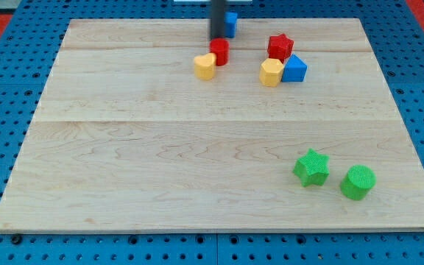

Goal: Slide red circle to the centre left

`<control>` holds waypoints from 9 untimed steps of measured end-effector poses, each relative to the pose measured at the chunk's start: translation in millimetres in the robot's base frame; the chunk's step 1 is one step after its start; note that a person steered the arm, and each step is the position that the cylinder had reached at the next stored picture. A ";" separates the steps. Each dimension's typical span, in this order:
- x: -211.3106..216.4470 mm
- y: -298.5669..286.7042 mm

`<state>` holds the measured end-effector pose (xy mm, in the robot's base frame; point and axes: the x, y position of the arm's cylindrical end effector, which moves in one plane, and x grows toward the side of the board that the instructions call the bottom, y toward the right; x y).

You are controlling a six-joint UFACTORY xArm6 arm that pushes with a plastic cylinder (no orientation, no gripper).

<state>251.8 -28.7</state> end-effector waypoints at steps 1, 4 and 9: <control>25.0 21.1; 30.0 76.8; 161.5 7.0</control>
